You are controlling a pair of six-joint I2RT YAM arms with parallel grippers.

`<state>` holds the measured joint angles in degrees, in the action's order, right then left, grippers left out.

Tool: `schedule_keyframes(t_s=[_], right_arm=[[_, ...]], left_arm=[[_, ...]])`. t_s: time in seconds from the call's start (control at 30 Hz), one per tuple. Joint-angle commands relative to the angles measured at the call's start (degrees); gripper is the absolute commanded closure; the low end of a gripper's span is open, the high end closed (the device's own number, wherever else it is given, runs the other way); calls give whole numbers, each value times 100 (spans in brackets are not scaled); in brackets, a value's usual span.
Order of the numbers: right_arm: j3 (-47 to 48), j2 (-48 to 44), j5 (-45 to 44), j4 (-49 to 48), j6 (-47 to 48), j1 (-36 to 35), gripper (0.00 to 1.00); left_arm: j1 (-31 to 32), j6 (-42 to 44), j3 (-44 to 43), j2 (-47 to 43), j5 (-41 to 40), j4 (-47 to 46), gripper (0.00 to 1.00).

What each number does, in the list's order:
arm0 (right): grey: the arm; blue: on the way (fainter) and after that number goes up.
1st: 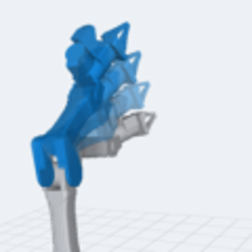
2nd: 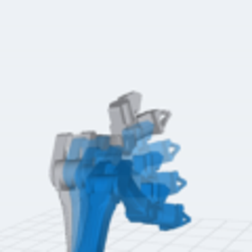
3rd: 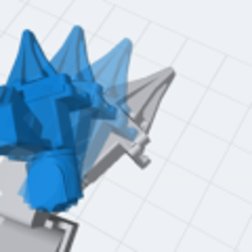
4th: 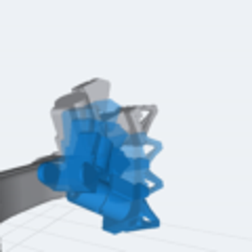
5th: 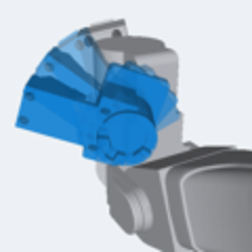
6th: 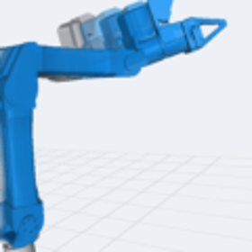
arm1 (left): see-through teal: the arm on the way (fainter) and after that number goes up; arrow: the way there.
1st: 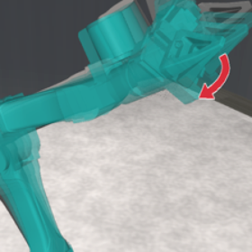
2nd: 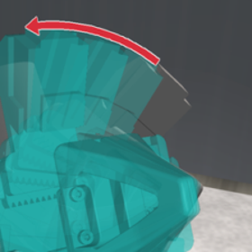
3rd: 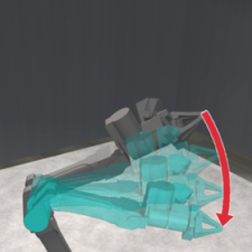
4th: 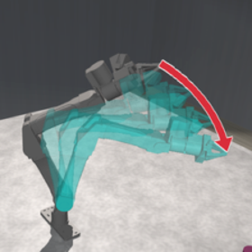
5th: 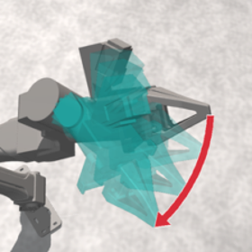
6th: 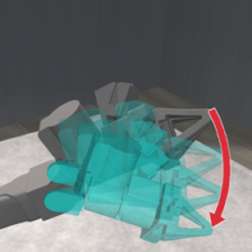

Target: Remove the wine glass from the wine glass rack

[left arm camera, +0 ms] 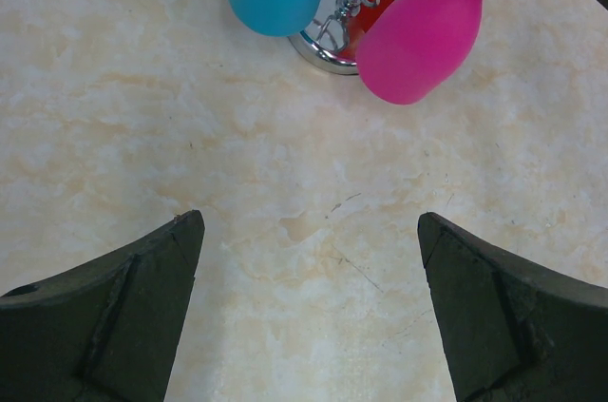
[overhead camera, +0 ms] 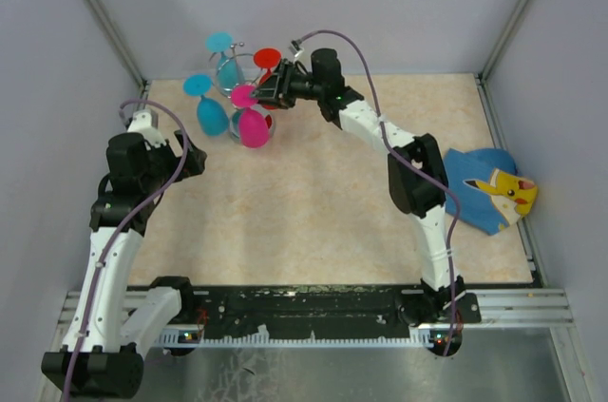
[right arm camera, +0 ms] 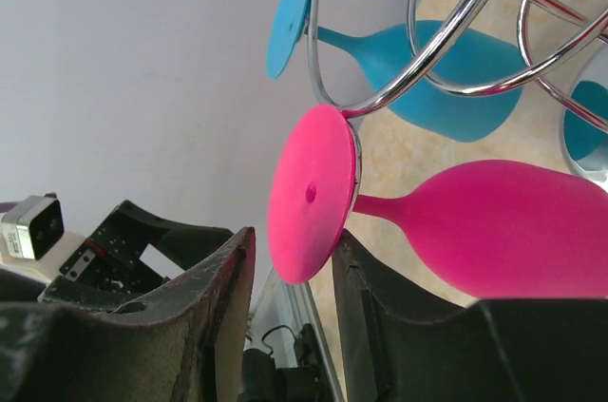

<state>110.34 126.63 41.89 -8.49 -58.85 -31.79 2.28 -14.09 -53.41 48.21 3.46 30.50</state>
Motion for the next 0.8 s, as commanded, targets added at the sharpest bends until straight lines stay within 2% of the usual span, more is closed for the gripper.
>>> schedule_keyframes(t_s=[0.0, 0.23, 0.47, 0.67, 0.77], right_arm=[[397, 112, 170, -281, -214, -64, 61], [585, 213, 144, 12, -118, -89, 67], [435, 114, 214, 51, -37, -88, 88], [-177, -238, 186, -156, -10, -73, 88], [-202, -232, 162, -171, -45, -73, 74]], left_arm=[[41, 11, 67, -25, 41, -53, 0], [35, 11, 60, -46, 21, -45, 0], [36, 4, 76, -47, 49, -46, 0], [38, 24, 59, -60, 24, -21, 0], [35, 29, 60, -63, 23, -26, 0]])
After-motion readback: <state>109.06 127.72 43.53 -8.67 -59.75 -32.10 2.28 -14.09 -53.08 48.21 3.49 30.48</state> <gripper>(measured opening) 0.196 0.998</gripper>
